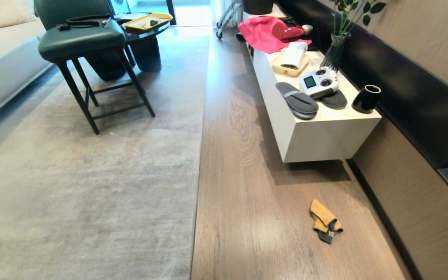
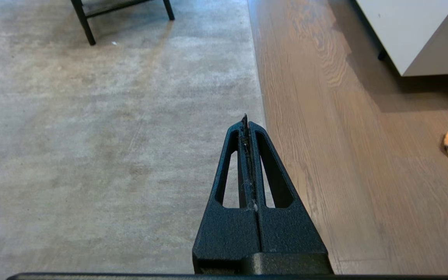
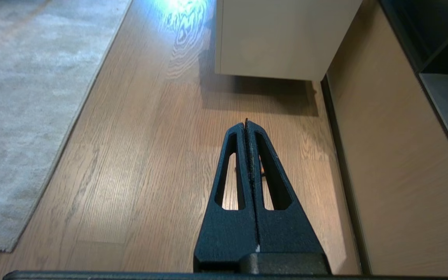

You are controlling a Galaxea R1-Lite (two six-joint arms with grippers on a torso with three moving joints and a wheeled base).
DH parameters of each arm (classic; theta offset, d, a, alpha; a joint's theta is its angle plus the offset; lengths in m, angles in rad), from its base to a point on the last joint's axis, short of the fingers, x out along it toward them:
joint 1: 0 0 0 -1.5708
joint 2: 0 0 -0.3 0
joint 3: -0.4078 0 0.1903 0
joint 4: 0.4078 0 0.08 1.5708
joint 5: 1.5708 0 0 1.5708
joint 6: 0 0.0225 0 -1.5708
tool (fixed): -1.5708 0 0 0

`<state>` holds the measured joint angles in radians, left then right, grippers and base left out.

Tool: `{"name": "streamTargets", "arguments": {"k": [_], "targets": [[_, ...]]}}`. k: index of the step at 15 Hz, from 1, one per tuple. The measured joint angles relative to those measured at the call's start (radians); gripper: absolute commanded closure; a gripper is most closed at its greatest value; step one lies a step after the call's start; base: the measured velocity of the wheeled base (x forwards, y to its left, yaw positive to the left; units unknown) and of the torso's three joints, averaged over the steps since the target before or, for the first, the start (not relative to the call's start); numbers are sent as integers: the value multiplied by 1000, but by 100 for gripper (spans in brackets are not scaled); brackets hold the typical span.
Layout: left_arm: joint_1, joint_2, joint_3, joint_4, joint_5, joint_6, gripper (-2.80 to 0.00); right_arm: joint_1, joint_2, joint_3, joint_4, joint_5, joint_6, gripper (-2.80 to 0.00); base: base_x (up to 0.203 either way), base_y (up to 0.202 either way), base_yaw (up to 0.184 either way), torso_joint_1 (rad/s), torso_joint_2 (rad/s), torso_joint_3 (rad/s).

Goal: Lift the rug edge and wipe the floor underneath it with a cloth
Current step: Pick up the rag

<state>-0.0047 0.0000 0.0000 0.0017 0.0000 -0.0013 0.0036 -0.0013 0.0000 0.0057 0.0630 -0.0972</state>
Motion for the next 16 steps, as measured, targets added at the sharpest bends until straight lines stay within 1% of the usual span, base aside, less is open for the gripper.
{"name": "streamTargets", "arguments": {"k": [16], "targets": [[0, 0, 0, 0, 0, -1, 0, 0, 0, 0, 0, 0, 0, 0, 0, 0, 0, 3, 2, -198]]}}
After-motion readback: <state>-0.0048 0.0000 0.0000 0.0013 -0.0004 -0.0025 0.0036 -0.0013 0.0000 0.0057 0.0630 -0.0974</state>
